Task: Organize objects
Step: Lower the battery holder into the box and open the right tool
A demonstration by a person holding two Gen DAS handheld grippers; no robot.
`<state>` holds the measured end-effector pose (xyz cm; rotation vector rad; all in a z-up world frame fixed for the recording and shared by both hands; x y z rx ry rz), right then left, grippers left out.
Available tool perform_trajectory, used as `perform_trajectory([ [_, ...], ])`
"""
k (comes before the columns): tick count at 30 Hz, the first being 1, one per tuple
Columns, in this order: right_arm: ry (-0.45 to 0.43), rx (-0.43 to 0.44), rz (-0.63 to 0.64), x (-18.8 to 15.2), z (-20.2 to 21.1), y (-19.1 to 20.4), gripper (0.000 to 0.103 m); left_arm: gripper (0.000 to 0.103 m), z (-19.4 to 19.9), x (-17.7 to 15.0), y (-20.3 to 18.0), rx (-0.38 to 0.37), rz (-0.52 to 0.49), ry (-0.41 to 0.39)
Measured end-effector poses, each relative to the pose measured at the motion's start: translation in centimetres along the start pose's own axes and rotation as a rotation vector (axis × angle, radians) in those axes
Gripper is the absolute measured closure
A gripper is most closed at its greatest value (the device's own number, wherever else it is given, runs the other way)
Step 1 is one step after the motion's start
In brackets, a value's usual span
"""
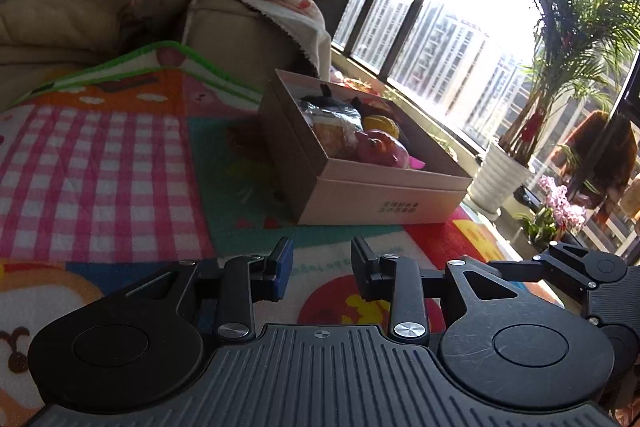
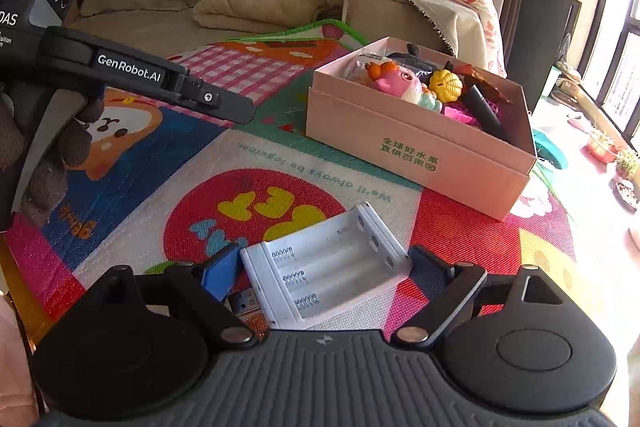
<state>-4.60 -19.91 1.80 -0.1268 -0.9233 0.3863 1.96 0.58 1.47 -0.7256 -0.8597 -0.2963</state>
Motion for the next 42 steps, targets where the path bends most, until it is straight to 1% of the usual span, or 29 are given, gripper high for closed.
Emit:
perform_trajectory([
  [2, -0.051, -0.060, 0.004, 1.8, 0.5, -1.3, 0.014, 0.068, 0.0, -0.2, 0.2, -0.008, 0.004, 0.002],
  [4, -0.095, -0.123, -0.026, 3.9, 0.5, -3.0, 0.014, 0.068, -0.1, -0.6, 0.2, -0.014, 0.009, 0.008],
  [6, -0.112, -0.169, -0.109, 6.0, -0.3, -5.2, 0.014, 0.068, -0.2, -0.9, 0.3, -0.016, 0.016, 0.012],
  [7, -0.113, -0.186, -0.174, 7.1, -1.0, -6.5, 0.014, 0.068, -0.2, -1.1, 0.3, -0.017, 0.022, 0.014],
  [8, -0.111, -0.189, -0.245, 8.1, -1.9, -7.8, 0.014, 0.068, -0.3, -1.2, 0.4, -0.018, 0.028, 0.015],
  [10, -0.097, -0.170, -0.384, 9.3, -3.7, -9.8, 0.014, 0.068, -0.2, -1.4, 0.6, -0.015, 0.035, 0.018],
  [12, -0.055, -0.138, -0.514, 9.7, -6.2, -11.4, 0.013, 0.068, -0.2, -1.4, 0.8, -0.008, 0.039, 0.019],
  [14, 0.000, -0.124, -0.578, 9.4, -8.2, -12.1, 0.009, 0.068, -0.1, -1.4, 1.0, 0.000, 0.041, 0.022],
  [17, 0.017, -0.122, -0.611, 7.9, -8.7, -12.4, 0.009, 0.068, 0.0, -1.5, 1.3, 0.010, 0.044, 0.029],
  [20, 0.009, -0.157, -0.589, 6.0, -7.7, -12.7, 0.009, 0.068, -0.2, -0.7, 1.4, 0.000, 0.057, 0.014],
  [22, 0.000, -0.193, -0.528, 4.7, -6.9, -12.5, 0.009, 0.068, -0.2, 0.6, 1.0, -0.013, 0.053, -0.018],
  [25, -0.009, -0.236, -0.377, 2.8, -6.0, -11.1, 0.009, 0.068, -0.8, 3.5, 0.1, -0.004, 0.019, -0.076],
  [27, -0.005, -0.264, -0.269, 2.0, -6.0, -9.9, 0.014, 0.068, -1.9, 5.1, 0.0, 0.018, 0.012, -0.085],
  [29, 0.020, -0.272, -0.216, 1.5, -6.7, -9.4, 0.034, 0.068, -3.9, 6.5, 0.3, 0.064, 0.012, -0.053],
  [31, 0.034, -0.266, -0.207, 1.4, -7.5, -9.3, 0.040, 0.068, -6.2, 7.2, 1.0, 0.100, 0.017, 0.014],
  [32, 0.034, -0.272, -0.205, 1.5, -8.0, -9.3, 0.040, 0.068, -7.0, 7.3, 1.3, 0.120, 0.019, 0.039],
  [33, 0.033, -0.279, -0.203, 1.5, -8.5, -9.4, 0.040, 0.061, -7.9, 7.3, 1.8, 0.139, 0.021, 0.063],
  [34, 0.032, -0.282, -0.200, 1.6, -8.9, -9.4, 0.042, 0.059, -8.3, 7.2, 2.0, 0.149, 0.021, 0.074],
  [35, 0.036, -0.260, -0.198, 1.6, -9.2, -9.4, 0.042, 0.057, -8.6, 7.2, 2.1, 0.160, 0.017, 0.081],
  [37, 0.027, -0.237, -0.189, 1.8, -9.5, -9.1, 0.042, 0.051, -8.6, 7.2, 2.1, 0.186, -0.007, 0.088],
  [39, 0.013, -0.219, -0.157, 2.3, -9.9, -8.3, 0.042, 0.047, -8.3, 7.1, 2.2, 0.215, -0.046, 0.095],
  [40, 0.007, -0.207, -0.144, 2.7, -10.1, -7.8, 0.042, 0.046, -8.2, 7.2, 2.4, 0.232, -0.069, 0.098],
  [42, 0.002, -0.185, -0.124, 4.1, -11.0, -6.5, 0.041, 0.045, -7.5, 7.6, 3.1, 0.290, -0.094, 0.087],
])
Point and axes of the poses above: each gripper's, at about its wrist camera, not at the fingertips, and z roughly against the way its jaws point, y to its left, x to its top, the point moved 3 cm from there along -z, roughly the way its jaws point, and after that the axes turned 13 degrees about -x, right-handed, at the moved point
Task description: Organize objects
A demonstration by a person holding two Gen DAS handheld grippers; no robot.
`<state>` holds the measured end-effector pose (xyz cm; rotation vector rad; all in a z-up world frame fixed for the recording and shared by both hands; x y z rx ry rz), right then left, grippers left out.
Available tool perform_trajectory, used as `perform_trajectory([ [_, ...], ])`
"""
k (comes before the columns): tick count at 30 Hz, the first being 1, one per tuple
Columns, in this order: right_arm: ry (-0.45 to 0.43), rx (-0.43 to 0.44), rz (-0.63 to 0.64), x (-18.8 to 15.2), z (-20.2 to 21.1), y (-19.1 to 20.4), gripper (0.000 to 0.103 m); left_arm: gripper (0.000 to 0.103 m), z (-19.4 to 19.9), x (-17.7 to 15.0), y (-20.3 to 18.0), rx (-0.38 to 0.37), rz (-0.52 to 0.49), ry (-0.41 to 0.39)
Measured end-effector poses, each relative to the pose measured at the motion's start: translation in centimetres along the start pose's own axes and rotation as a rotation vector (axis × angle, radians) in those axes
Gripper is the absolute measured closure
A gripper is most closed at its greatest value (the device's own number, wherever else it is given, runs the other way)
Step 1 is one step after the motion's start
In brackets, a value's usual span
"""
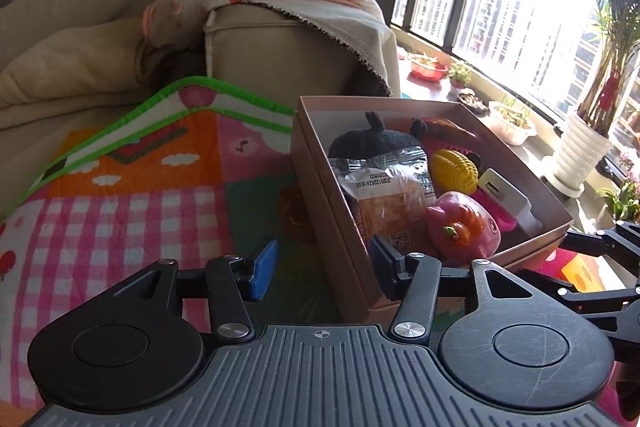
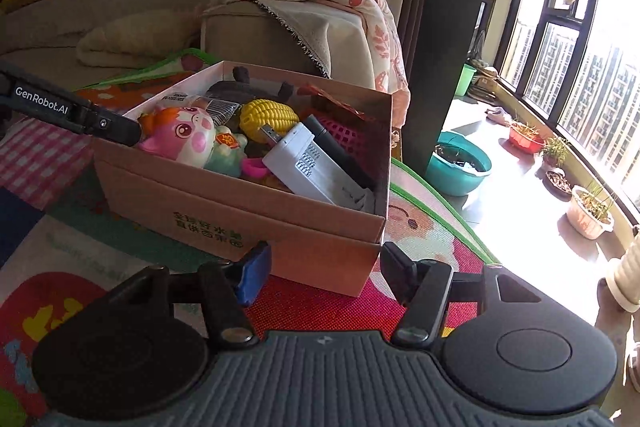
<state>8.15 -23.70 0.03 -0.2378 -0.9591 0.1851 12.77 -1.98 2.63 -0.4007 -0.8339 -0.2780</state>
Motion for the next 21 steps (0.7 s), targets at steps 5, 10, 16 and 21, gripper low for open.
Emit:
perform_trajectory([
  [5, -0.019, 0.034, 0.036, 3.1, -2.2, 4.0, 0.041, 0.020, 0.5, 0.9, 5.7, 0.116, 0.081, -0.066],
  [10, -0.012, 0.021, 0.017, 4.7, -3.4, 5.7, 0.041, 0.000, -0.2, 1.2, 10.1, 0.102, 0.170, -0.094],
  [16, -0.030, -0.004, -0.012, 3.3, -0.4, 5.4, 0.001, 0.000, 2.7, 0.7, 8.5, 0.080, 0.161, -0.175],
  [21, 0.046, 0.007, -0.063, -0.3, 3.4, 5.6, 0.000, 0.000, 7.5, -2.4, 4.3, 0.071, 0.077, -0.216],
])
Point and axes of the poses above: each gripper's, at about its wrist camera, not at the fingertips, and z roughly against the way its jaws point, y to its left, x to its top, the point moved 3 cm from there along -z, roughly the way its jaws point, and after that the axes turned 13 degrees about -x, right-handed, at the moved point
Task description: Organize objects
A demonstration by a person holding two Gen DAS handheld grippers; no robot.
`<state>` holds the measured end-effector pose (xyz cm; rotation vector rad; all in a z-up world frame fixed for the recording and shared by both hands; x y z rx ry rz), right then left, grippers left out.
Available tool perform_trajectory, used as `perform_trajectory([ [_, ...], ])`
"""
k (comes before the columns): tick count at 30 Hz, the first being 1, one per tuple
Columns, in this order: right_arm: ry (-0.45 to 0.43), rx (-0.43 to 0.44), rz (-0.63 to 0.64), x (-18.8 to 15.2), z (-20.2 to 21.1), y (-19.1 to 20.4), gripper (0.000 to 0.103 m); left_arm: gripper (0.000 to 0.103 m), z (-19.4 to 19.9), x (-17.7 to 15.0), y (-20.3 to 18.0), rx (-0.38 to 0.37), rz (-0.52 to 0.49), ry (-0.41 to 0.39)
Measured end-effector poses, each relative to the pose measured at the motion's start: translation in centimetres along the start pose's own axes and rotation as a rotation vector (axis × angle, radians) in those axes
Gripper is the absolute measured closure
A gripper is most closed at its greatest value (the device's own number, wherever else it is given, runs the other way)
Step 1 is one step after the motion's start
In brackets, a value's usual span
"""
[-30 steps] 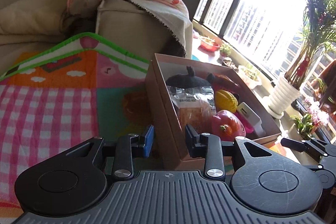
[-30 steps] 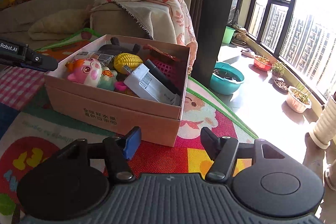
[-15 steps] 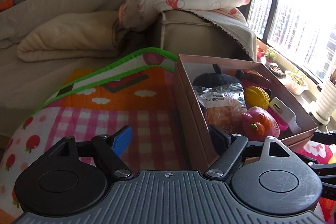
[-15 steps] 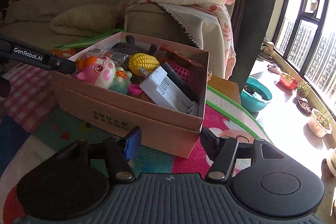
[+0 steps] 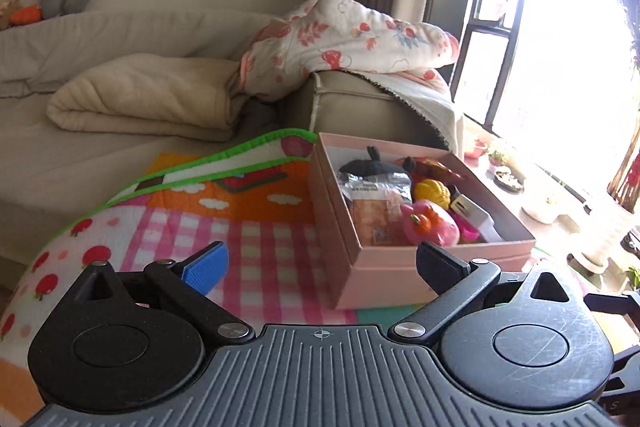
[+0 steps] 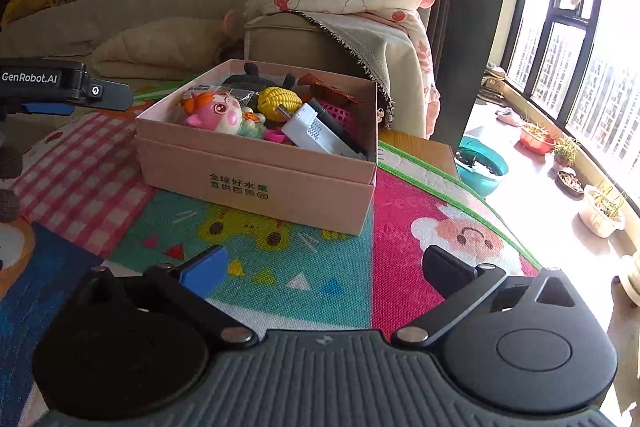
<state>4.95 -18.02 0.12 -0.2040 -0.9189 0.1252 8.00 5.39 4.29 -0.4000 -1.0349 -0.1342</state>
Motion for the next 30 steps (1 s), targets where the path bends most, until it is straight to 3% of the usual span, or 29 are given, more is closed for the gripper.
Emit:
perform_trajectory([
  [5, 0.061, -0.017, 0.008, -3.7, 1.9, 1.1, 0.000, 0.000, 2.8, -5.5, -2.6, 0.022, -0.017, 0.067],
  [10, 0.063, -0.004, -0.029, -4.1, 1.2, 0.8, 0.000, 0.000, 2.0, -8.6, -3.7, 0.088, -0.007, 0.133],
  [12, 0.074, 0.054, -0.104, -4.7, 0.8, -0.4, 0.000, 0.000, 1.5, -9.1, -3.7, 0.134, -0.015, 0.153],
  [16, 0.053, 0.039, -0.098, -4.9, 1.0, -0.2, 0.000, 0.000, 1.0, -9.6, -4.3, 0.169, -0.070, 0.177],
  [30, 0.044, 0.010, -0.116, -4.6, 0.5, 0.2, 0.000, 0.000, 0.6, -9.6, -4.4, 0.176, -0.049, 0.175],
])
Point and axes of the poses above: each gripper's, at about its wrist camera, not at the fingertips, and z roughly against the way its jaws point, y to its left, x to its top, the point moved 3 cm from there along -z, roughly the way its jaws point, and after that the axes turned 13 degrees about -x, right-handed, at the moved point
